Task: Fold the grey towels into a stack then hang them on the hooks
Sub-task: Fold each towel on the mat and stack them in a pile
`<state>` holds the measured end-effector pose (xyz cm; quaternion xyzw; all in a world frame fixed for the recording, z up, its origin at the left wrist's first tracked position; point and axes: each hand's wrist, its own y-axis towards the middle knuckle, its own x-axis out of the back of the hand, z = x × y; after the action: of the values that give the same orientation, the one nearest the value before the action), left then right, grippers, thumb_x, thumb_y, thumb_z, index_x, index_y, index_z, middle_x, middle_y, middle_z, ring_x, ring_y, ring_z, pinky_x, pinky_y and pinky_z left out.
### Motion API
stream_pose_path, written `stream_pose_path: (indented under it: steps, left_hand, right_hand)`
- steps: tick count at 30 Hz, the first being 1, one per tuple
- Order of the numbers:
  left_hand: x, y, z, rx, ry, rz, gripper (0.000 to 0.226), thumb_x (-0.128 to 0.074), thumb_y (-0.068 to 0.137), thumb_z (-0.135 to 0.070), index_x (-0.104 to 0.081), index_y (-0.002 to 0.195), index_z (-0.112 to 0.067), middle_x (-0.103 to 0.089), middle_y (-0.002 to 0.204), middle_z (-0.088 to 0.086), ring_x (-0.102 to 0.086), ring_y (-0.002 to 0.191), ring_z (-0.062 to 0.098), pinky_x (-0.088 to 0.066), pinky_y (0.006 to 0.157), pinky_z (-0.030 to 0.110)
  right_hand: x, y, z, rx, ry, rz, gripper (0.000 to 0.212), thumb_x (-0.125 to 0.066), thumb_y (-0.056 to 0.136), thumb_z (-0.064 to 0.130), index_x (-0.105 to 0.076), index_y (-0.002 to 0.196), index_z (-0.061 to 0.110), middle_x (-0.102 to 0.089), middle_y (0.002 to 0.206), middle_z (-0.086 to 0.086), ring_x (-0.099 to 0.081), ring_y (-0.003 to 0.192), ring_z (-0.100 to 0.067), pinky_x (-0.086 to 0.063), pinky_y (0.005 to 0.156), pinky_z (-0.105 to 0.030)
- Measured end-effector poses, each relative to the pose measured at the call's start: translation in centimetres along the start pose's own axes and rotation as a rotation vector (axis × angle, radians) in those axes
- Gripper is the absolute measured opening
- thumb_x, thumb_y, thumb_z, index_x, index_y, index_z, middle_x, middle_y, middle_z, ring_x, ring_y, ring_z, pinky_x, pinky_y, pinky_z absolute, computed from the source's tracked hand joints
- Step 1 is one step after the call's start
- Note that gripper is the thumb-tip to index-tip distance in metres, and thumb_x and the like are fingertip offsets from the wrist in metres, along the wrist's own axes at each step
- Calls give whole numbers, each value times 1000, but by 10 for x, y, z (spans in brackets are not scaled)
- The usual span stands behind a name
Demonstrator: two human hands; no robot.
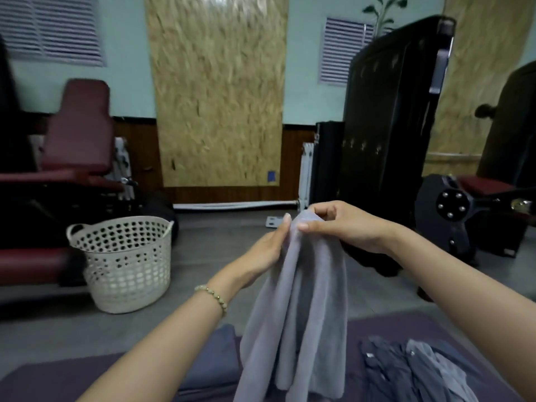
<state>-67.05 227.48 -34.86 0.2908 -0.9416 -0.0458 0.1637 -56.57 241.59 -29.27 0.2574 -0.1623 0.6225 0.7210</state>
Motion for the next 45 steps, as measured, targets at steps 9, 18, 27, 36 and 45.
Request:
stream_pose_path:
  steps: [9,18,27,36,45]
  left_hand:
    - [84,-88,-28,82,-14,-269,58,-54,87,-55,-71,100,-2,-75,91,6,-68,81,13,-51,75,24]
    - [134,-125,-40,50,-207,-472,43,-50,91,-55,-69,104,-18,-73,99,5,-68,90,20,-54,75,32]
    - [122,-149,-63,112,213,-142,57,-41,89,-63,-70,110,-19,-70,112,-4,-63,106,10,-45,98,28]
    - [145,-174,-30,134,-330,-755,42,-54,90,-52,-66,82,-13,-66,83,5,-63,75,17,-51,67,27]
    - [164,-146,101,469,-166,-683,51,-43,94,-56,-64,113,-14,-64,119,9,-59,109,28,-45,100,43]
  right_hand:
    - [-54,-13,39,-100,-102,88,46,-72,78,48,-63,90,5,-60,86,2,-57,79,-6,-41,74,-22]
    - [-65,-35,49,-147,58,189,51,-73,68,54,-69,83,6,-68,89,-8,-64,83,-15,-51,76,-25]
    - [-65,-44,83,-9,174,-46,52,-75,60,64,-57,70,16,-58,76,-4,-53,73,-15,-41,70,-25]
    - [-60,-107,25,-465,-276,304,74,-83,33,68,-73,81,13,-75,83,1,-70,77,-12,-54,71,-25]
    - [-69,-107,-83,-572,397,-59,37,-63,87,37,-69,94,1,-73,82,-12,-68,70,-17,-53,62,-24]
